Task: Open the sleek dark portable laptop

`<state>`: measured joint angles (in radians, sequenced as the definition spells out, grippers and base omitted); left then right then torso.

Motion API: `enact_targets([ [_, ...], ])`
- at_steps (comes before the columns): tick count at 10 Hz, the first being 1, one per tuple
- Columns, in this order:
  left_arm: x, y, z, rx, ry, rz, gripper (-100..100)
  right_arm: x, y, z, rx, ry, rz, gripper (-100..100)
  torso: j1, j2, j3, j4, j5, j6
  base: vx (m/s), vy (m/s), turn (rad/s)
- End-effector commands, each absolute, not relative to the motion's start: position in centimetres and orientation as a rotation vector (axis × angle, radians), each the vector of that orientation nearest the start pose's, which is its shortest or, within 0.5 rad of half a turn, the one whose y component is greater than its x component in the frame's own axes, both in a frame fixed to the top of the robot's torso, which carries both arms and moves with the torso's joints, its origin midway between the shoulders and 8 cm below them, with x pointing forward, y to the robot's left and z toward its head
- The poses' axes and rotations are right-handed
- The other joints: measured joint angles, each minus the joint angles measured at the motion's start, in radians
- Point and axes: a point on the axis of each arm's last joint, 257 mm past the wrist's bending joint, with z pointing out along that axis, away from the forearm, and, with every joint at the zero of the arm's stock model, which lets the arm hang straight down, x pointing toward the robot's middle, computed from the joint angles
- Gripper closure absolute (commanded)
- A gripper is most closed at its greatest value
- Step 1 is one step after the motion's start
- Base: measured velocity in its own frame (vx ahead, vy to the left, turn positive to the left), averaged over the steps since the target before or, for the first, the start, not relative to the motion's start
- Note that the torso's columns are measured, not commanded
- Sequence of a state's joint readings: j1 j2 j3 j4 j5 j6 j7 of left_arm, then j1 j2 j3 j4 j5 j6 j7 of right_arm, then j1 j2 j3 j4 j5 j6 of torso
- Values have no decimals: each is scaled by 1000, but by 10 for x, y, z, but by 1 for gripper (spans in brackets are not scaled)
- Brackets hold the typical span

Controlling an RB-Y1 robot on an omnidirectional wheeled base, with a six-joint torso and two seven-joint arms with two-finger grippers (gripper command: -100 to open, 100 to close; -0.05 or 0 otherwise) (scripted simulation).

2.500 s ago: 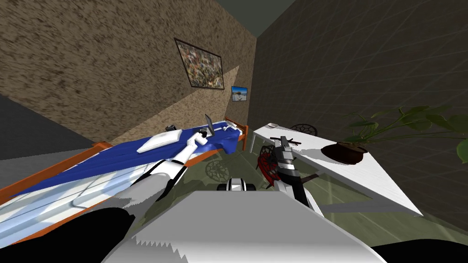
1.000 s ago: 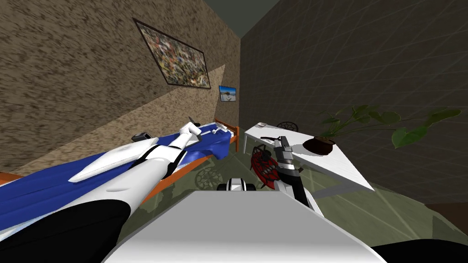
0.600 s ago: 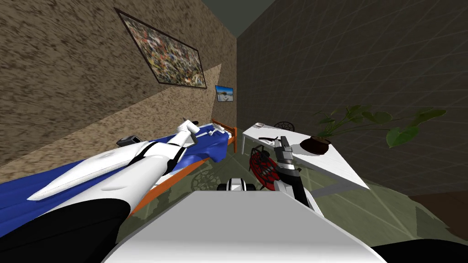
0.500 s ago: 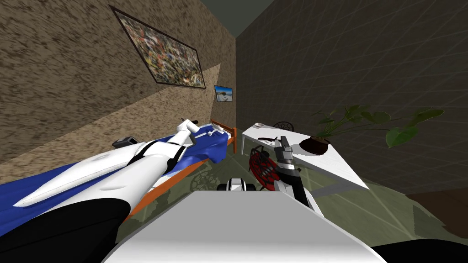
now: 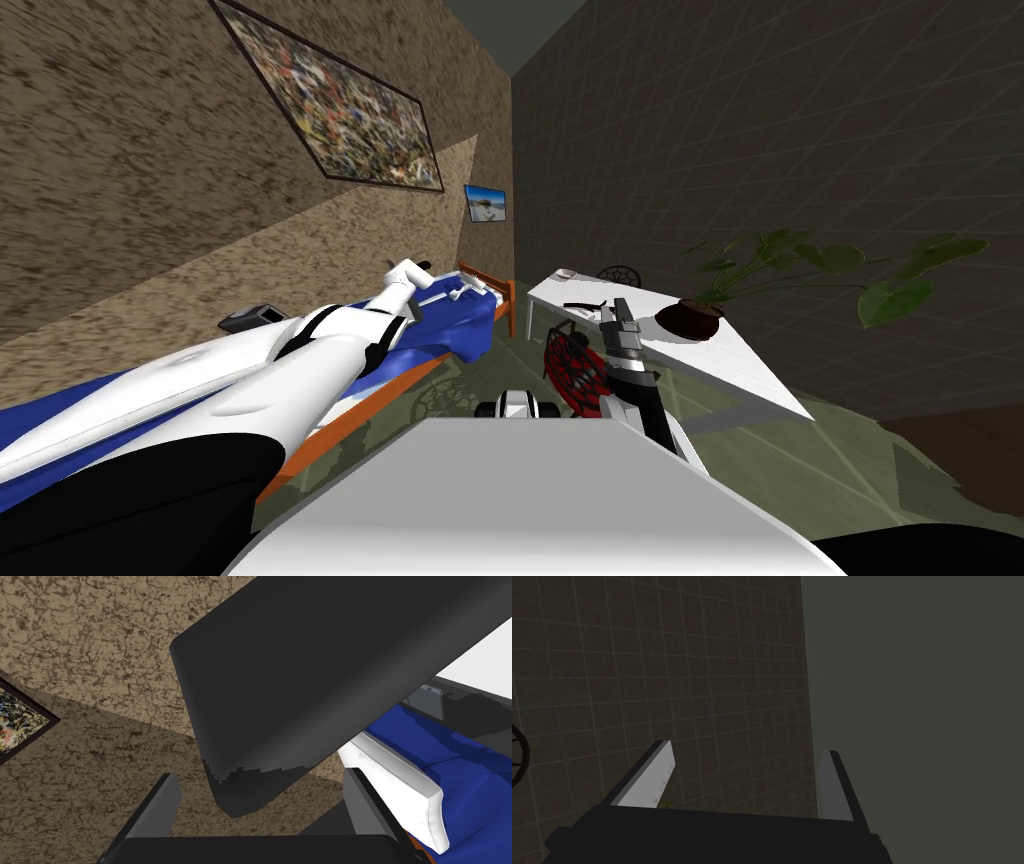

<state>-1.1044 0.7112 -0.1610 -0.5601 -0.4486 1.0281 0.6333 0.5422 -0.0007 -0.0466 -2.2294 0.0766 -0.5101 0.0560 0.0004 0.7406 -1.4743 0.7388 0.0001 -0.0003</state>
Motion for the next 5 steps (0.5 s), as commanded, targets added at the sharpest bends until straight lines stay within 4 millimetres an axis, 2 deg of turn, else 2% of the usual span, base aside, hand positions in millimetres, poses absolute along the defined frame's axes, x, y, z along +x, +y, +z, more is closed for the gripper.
enact_targets([
  [1,606,621,-30,-1641,900,46,100,346,-293,-10,642,726,1124,0,0,-1,-1,0,0,0,0,0,0],
  [3,618,612,-35,-1690,869,-80,100,346,-293,-10,642,725,1124,0,4,-1,0,-2,3,-2,-59,52,100],
  [5,629,603,-41,-1741,834,-203,100,346,-293,-10,642,726,1124,0,7,0,1,-3,6,-5,-104,76,87],
])
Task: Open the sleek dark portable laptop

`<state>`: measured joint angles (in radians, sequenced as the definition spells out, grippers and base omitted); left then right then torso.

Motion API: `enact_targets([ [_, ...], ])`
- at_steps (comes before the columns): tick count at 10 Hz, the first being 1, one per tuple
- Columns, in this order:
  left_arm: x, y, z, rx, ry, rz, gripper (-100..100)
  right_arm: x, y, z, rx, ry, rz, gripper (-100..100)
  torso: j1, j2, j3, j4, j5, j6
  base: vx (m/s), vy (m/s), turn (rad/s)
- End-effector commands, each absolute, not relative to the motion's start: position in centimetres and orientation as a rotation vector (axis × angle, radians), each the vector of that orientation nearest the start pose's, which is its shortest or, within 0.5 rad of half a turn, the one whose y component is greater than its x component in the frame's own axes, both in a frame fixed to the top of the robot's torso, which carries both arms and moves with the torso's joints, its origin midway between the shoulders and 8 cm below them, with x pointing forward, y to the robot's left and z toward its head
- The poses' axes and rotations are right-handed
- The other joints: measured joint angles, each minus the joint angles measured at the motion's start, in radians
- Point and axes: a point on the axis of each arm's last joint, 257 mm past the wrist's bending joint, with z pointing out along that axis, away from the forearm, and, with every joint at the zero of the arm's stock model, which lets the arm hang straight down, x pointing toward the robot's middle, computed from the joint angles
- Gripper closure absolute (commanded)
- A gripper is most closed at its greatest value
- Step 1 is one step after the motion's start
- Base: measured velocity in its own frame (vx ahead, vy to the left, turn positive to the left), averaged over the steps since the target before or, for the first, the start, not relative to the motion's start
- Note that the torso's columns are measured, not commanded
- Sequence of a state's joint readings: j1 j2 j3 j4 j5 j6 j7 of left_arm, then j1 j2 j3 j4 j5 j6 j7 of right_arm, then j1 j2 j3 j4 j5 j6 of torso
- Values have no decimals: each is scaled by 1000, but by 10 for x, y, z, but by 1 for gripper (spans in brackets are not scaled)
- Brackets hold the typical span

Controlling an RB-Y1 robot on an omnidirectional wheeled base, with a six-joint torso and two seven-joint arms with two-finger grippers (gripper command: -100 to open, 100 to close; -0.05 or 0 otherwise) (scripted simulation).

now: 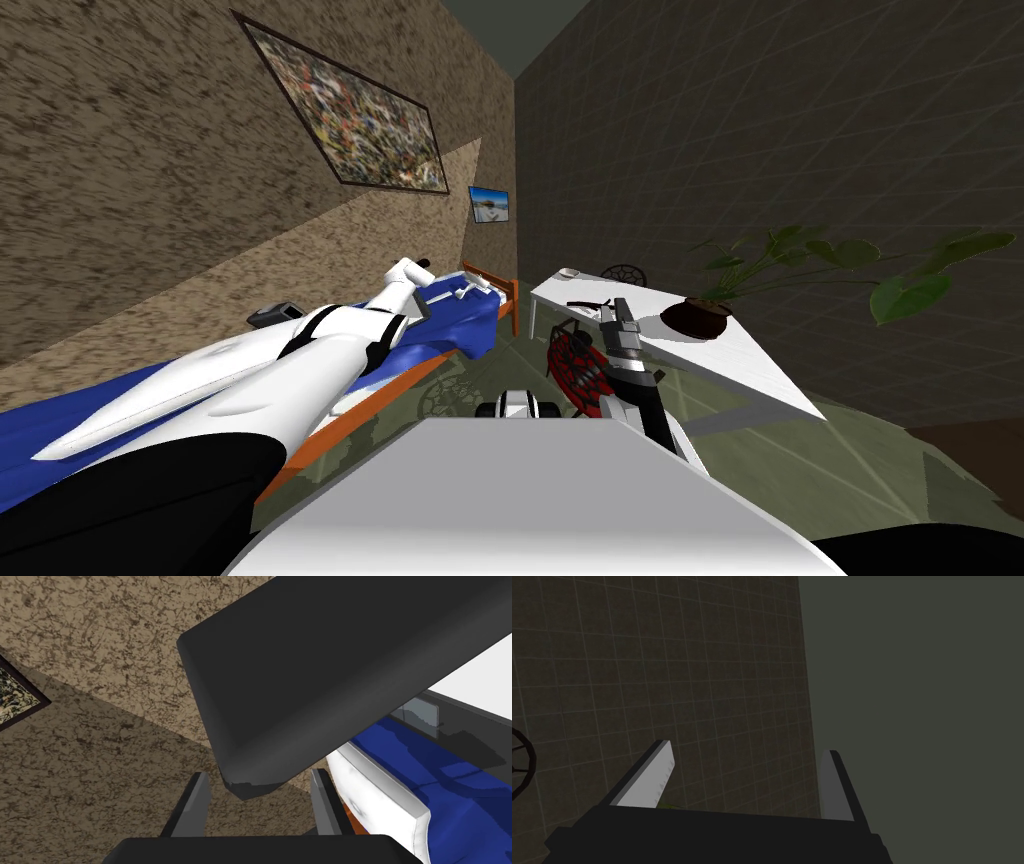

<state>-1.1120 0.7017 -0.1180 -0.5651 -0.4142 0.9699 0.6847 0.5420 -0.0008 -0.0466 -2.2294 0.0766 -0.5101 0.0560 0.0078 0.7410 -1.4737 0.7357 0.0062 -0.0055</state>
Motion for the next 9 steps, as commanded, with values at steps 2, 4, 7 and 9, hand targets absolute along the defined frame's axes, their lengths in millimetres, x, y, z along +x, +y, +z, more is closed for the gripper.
enact_targets([
  [2,636,598,-45,-1774,807,-284,100,346,-293,-10,641,726,1124,0,4,-2,-1,-2,3,-3,-100,95,88],
  [4,643,592,-48,-1806,777,-366,100,346,-293,-10,642,726,1124,0,-1,-7,-5,-3,0,1,-76,55,114],
  [7,650,585,-58,-1823,772,-439,100,346,-293,-10,642,726,1124,0,-10,-9,-6,-1,-6,9,-26,30,86],
  [9,656,577,-75,-1857,756,-526,100,346,-293,-10,642,726,1124,0,-9,-8,-5,-1,-5,11,-20,45,108],
])
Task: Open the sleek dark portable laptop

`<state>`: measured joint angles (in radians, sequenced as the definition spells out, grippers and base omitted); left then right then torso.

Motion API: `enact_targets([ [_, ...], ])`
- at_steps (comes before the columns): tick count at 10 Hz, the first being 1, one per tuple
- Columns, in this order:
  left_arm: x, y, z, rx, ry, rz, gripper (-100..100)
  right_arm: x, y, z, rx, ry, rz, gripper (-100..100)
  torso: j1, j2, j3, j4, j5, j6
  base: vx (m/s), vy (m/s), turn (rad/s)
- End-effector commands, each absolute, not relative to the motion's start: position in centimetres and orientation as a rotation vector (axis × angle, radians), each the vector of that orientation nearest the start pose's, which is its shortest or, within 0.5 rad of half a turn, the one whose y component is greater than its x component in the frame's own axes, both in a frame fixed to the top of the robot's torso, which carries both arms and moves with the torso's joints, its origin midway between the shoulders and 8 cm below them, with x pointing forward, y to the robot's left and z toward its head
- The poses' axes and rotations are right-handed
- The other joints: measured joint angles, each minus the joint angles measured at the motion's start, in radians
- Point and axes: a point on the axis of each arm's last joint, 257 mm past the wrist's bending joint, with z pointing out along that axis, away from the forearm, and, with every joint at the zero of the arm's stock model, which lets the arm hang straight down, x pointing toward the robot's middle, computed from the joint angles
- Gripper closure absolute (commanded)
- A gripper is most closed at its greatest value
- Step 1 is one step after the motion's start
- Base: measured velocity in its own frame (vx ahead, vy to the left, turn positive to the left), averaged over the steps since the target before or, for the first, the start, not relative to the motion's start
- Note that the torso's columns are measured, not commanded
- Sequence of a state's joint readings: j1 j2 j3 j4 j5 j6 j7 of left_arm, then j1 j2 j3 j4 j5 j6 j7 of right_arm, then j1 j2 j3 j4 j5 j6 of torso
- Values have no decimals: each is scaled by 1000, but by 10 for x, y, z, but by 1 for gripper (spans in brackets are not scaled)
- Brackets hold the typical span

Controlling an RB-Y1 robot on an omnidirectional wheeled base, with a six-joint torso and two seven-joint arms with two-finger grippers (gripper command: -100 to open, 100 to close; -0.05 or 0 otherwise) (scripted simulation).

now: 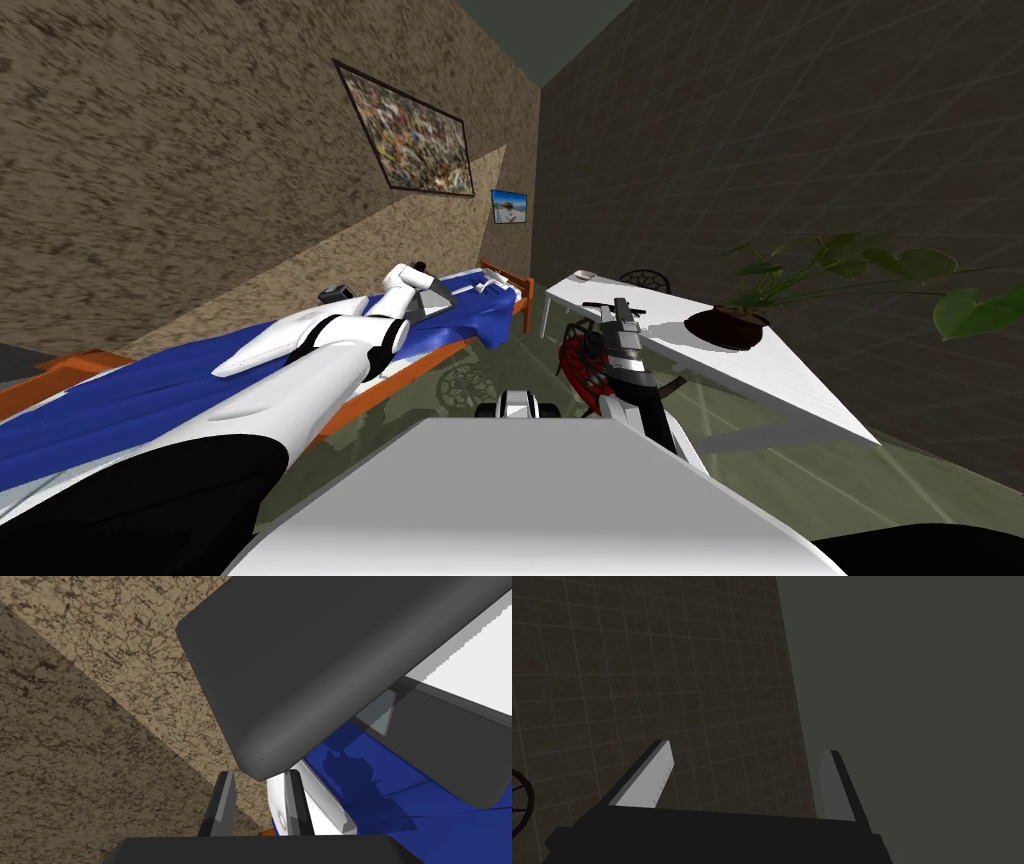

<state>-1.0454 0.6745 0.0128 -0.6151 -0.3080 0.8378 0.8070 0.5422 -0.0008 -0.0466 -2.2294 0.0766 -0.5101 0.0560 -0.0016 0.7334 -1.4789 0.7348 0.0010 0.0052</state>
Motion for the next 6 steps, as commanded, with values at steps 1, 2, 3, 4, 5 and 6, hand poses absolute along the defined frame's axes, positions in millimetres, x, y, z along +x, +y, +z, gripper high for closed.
enact_targets([
  [1,659,573,-83,-1873,745,-571,100,346,-293,-10,642,726,1124,0,0,-1,-1,-1,1,0,-26,40,91],
  [2,659,573,-83,-1873,745,-571,100,346,-293,-10,642,726,1124,0,2,-2,-2,-1,1,-1,-26,23,14],
  [3,659,573,-83,-1873,745,-571,100,346,-293,-10,642,726,1124,0,2,-2,-1,0,0,-1,-11,7,-15],
  [4,663,566,-99,-1908,719,-656,100,346,-293,-10,642,726,1125,0,1,-1,-1,1,-1,-2,-9,32,113],
  [5,663,566,-98,-1906,719,-658,100,346,-293,-10,642,726,1124,0,4,0,0,0,1,-5,-15,27,77],
  [6,665,563,-105,-1922,703,-701,100,346,-293,-10,642,726,1124,0,6,1,0,2,1,-5,-11,28,69],
])
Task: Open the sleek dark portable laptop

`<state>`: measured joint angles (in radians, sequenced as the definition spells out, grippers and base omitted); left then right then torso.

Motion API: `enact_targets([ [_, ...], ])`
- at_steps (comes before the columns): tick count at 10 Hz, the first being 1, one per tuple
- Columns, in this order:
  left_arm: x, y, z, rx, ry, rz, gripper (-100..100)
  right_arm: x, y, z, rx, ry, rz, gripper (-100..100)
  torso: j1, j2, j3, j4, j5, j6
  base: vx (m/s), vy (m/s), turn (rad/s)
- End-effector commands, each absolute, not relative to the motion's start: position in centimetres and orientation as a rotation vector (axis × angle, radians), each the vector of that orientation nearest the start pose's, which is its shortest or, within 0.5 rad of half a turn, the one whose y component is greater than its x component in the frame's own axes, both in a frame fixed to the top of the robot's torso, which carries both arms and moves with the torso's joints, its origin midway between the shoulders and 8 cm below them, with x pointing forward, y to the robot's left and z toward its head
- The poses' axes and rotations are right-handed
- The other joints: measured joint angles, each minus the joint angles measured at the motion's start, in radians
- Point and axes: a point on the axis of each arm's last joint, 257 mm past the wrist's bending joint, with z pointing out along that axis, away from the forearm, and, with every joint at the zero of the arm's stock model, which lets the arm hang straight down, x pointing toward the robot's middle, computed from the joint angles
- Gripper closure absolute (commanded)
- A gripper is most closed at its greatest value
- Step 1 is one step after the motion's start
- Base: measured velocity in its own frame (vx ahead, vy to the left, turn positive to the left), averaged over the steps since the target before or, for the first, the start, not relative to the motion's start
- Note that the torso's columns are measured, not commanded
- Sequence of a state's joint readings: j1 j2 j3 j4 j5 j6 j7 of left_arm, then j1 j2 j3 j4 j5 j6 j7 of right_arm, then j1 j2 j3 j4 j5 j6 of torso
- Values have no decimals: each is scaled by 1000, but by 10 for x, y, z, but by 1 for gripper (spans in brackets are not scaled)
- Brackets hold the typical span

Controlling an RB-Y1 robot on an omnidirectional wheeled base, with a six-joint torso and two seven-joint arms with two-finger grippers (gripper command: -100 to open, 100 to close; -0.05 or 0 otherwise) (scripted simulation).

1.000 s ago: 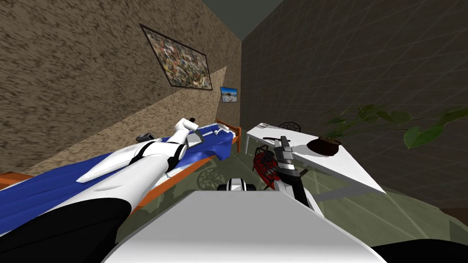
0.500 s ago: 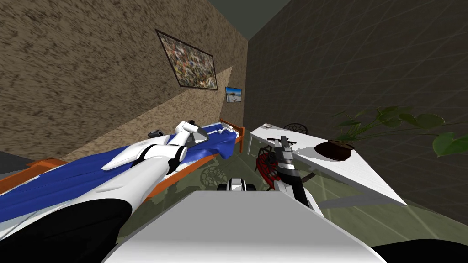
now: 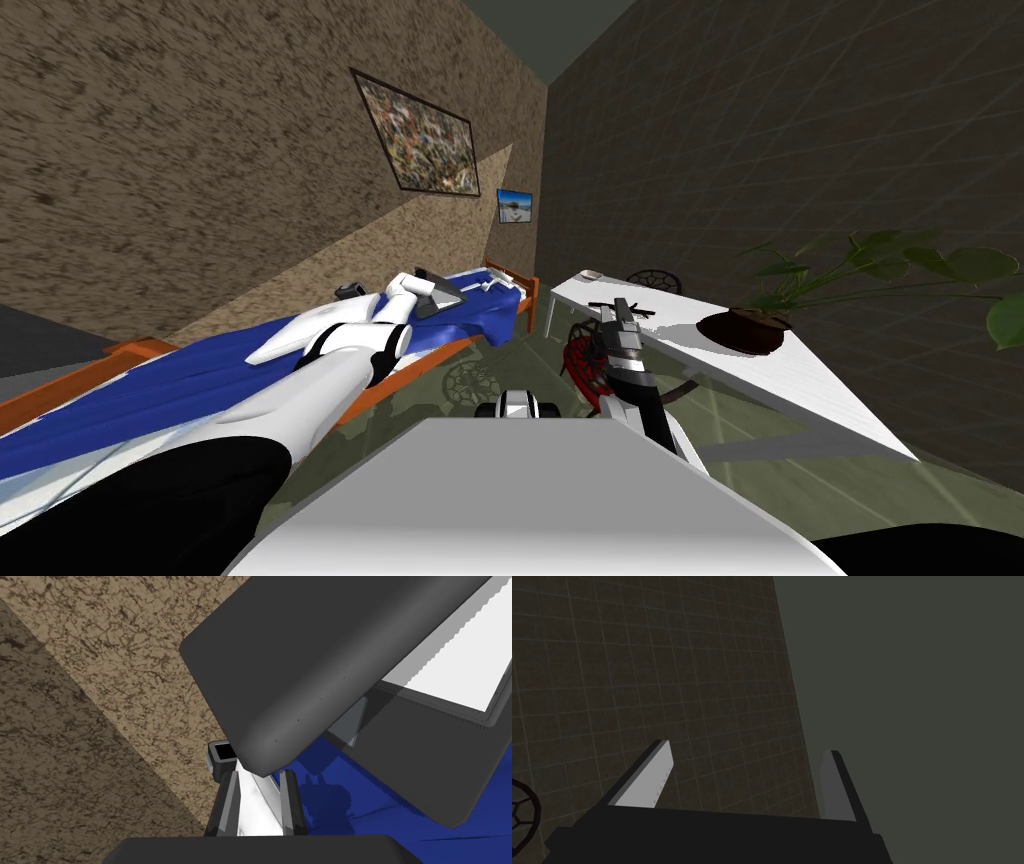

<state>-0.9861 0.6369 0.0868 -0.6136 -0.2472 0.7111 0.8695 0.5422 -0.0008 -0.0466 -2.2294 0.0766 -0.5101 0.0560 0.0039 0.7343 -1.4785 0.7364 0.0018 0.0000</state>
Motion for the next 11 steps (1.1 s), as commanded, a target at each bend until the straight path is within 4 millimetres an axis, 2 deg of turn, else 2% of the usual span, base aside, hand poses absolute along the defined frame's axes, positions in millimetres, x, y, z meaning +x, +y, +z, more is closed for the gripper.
enact_targets([
  [1,667,560,-112,-1938,686,-744,100,346,-293,-10,642,726,1124,0,-1,1,1,0,0,0,-15,35,104],
  [2,668,557,-119,-1954,667,-787,100,346,-293,-10,642,726,1124,0,-1,2,2,1,-1,0,-24,47,90],
  [3,667,559,-115,-1945,681,-759,100,346,-293,-10,642,726,1124,0,-2,4,2,2,-1,0,-14,22,18],
  [4,669,551,-128,-1962,673,-810,100,346,-293,-10,642,726,1124,0,-5,4,3,3,-3,1,-5,28,66],
  [5,669,551,-128,-1962,673,-810,100,346,-293,-10,642,726,1124,0,-6,3,2,2,-3,1,-7,29,35],
  [6,672,543,-138,-1977,665,-858,100,346,-293,-10,642,726,1124,0,-6,4,2,3,-3,1,-1,40,50],
  [7,661,567,-134,-1993,654,-818,-100,346,-293,-10,642,726,1124,0,-5,4,3,2,-2,1,49,-33,143],
  [9,663,562,-136,-1993,691,-818,-100,346,-293,-10,642,725,1125,0,-9,0,0,1,-3,1,68,-89,40],
  [10,654,581,-134,-2017,659,-817,-100,346,-293,-10,642,725,1125,0,-7,2,1,1,-3,1,84,-128,120],
  [11,655,578,-136,-2020,678,-824,-100,346,-293,-10,642,725,1125,0,-6,2,2,1,-2,-1,92,-112,98],
])
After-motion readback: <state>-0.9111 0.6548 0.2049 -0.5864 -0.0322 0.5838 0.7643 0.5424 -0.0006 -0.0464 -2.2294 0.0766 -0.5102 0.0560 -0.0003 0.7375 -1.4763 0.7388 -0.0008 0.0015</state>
